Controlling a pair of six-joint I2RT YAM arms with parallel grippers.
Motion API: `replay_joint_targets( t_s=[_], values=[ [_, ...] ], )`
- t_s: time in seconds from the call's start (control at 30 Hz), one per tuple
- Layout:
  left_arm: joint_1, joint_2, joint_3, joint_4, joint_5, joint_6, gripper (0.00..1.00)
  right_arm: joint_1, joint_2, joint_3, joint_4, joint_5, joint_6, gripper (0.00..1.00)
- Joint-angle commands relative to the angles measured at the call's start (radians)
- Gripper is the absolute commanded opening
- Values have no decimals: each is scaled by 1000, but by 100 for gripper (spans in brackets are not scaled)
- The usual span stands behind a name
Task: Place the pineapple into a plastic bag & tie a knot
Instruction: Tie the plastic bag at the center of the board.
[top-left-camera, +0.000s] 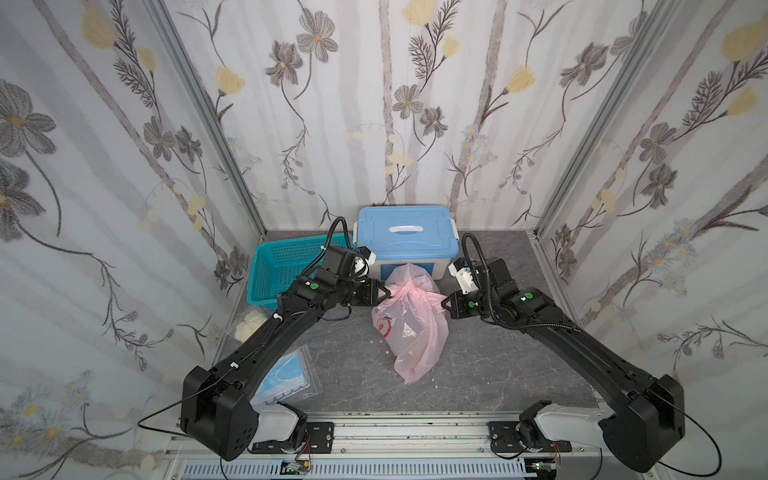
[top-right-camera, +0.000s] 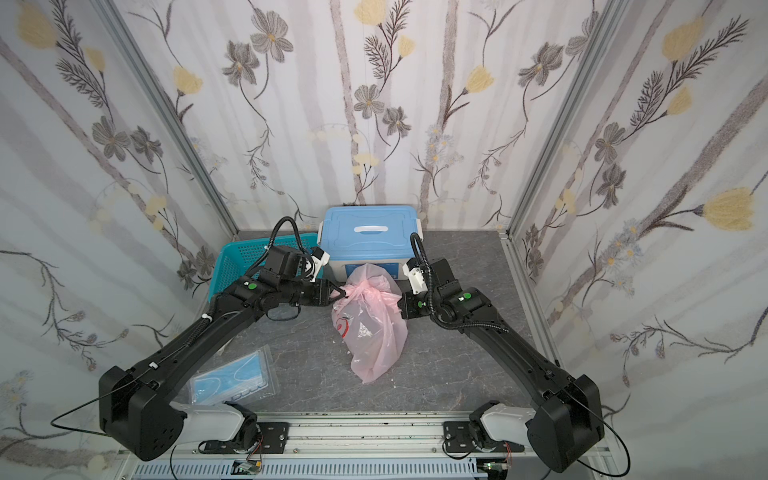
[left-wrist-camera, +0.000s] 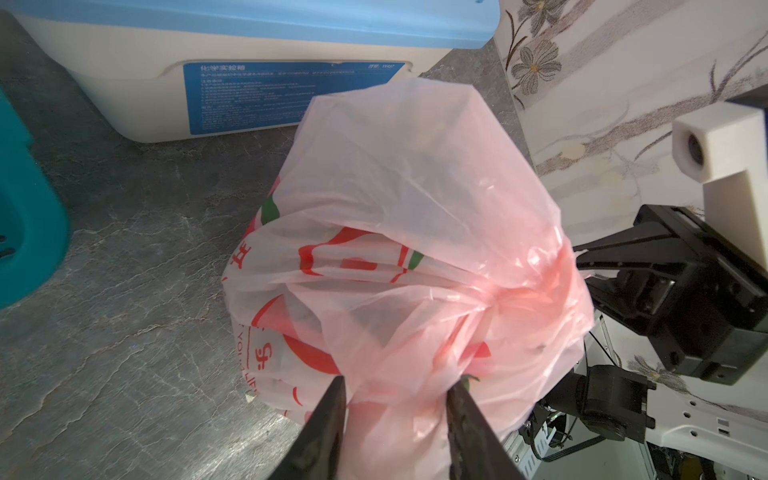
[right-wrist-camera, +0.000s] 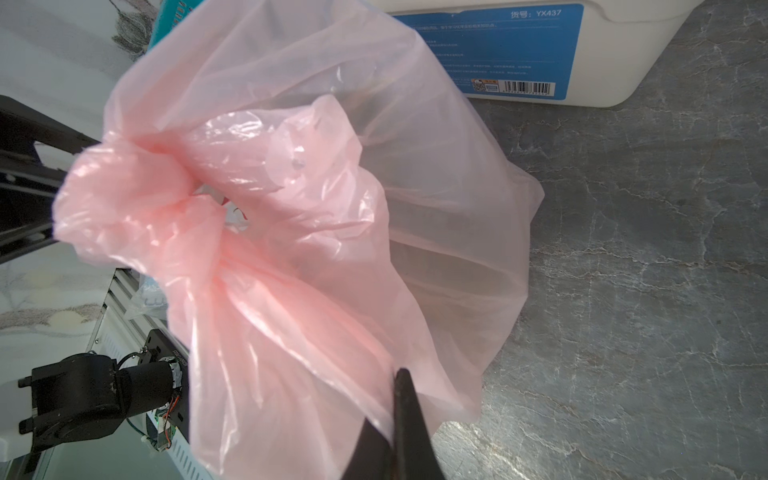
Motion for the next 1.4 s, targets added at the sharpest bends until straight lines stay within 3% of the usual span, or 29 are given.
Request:
replay_joint_targets(
  t_s=[0.0,0.17,0.33,0.47,0.6,0.77,1.03,1.23,1.37],
  values=[
    [0,1,17,34,22,-13,27,0,5,0,27,-9,-10,0],
    [-4,-9,33,23,14,-12,1,1,3,-7,25,-7,-12,0],
    [-33,-22,77,1,-68,12,0,-2,-8,-24,21,10,-12,0],
    [-72,-39,114,-56,-287,22,0,-22,-23,-38,-18,104,27,0],
    [-89,-75,69,-68,-469,-21,0,-49,-68,-76,-31,187,74,0],
    [-95,-127,-36,-53,-604,-85,0,-73,-105,-119,-57,262,102,0],
    [-108,-120,-208,23,-603,-183,0,-86,-101,-179,-58,279,104,0],
    [-124,-89,-241,62,-590,-198,0,-90,-79,-187,-41,263,104,0],
    [-127,-55,-196,106,-511,-140,0,-90,-96,-178,35,108,58,0]
  ],
)
